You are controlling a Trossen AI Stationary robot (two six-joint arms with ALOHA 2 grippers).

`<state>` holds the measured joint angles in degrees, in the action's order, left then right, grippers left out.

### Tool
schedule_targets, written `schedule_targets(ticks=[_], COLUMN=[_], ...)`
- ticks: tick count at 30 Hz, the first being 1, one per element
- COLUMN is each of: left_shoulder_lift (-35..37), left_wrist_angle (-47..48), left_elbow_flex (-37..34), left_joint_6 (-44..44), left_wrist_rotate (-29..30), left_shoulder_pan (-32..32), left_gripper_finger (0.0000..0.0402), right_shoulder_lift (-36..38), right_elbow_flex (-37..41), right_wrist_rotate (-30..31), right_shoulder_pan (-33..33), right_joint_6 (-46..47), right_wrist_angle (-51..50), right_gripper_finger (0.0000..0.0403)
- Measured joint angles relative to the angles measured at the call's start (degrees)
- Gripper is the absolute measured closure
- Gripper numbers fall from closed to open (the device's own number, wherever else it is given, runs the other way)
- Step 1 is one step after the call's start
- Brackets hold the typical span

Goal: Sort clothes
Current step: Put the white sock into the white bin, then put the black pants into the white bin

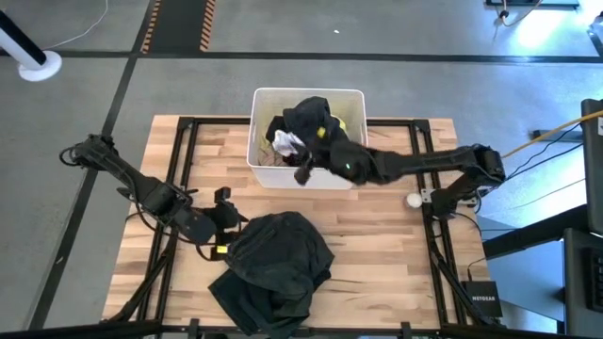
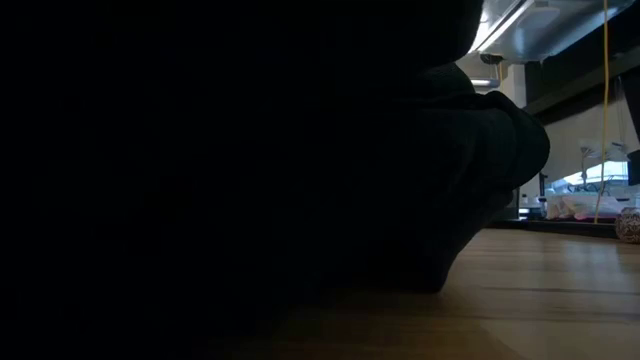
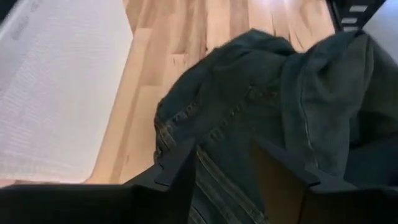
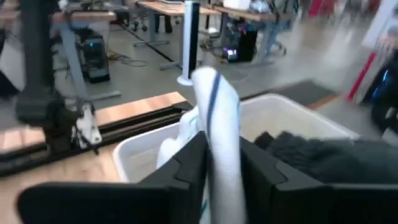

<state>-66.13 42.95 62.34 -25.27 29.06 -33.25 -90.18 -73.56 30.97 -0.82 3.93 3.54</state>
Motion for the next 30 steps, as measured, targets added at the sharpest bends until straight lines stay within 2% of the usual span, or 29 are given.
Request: schedule_targets(ticks=[3,6,10,13,18,21,25,30], left_shoulder_lift=[-0.5,-0.5,-0.5,-0.5,-0.5,-0.5,-0.5,-0.5], left_wrist_angle=[-0.5,-0.3,-0.7,-1.8,-5.9,-8.5,-13.1,-20.1], left_elbow_flex=[-1.5,-3.9,-7.2,-9.9,-13.1,-14.9,-18.3,-23.5], left_joint_6=[-0.9,-2.7,-4.5,-4.8,-5.6,-7.7,-9.3,-10.8], left_wrist_rotate=[0.0,0.0,-0.1,-0.1,-3.4,-3.8,-3.9,-4.0], left_shoulder_pan=[-0.8,-1.3,-1.7,-2.3,-4.5,-6.2,-7.5,-7.0], left_gripper_finger=[0.0258,0.0258,0.0258,0.0258,0.0258,0.0258,0.0258,0.0258], right_shoulder_lift=[-1.0,-1.7,-0.7,3.0,9.7,11.5,10.4,4.5], right_elbow_flex=[0.0,0.0,0.0,0.0,-0.1,-0.1,0.5,3.2], right_wrist_rotate=[-3.5,-3.4,-3.3,-4.7,-13.8,-15.7,-13.8,-4.6], right_shoulder_pan=[-3.8,-5.3,-4.8,-2.4,5.6,12.9,24.1,36.8], right_joint_6=[4.4,4.6,0.1,-1.2,2.6,9.3,17.4,22.7], right_wrist_angle=[0.0,-0.5,-1.3,-3.4,-13.9,-22.5,-32.0,-33.1], right_gripper_finger=[0.0291,0.0254,0.0200,0.0173,0.0160,0.0164,0.0171,0.0176])
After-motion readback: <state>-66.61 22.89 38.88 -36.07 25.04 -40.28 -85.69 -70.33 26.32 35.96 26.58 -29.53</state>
